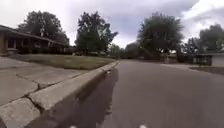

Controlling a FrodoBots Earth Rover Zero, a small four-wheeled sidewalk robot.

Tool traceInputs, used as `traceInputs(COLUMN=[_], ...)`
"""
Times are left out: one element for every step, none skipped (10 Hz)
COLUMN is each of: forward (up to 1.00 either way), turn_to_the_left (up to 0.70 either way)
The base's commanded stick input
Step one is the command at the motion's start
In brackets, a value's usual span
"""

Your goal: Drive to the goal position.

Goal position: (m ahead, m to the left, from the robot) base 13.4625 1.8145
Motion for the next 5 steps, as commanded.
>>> traceInputs(forward=[0.7,0.7,0.7,0.7,0.7], turn_to_the_left=[0.0,0.0,0.0,0.0,0.0])
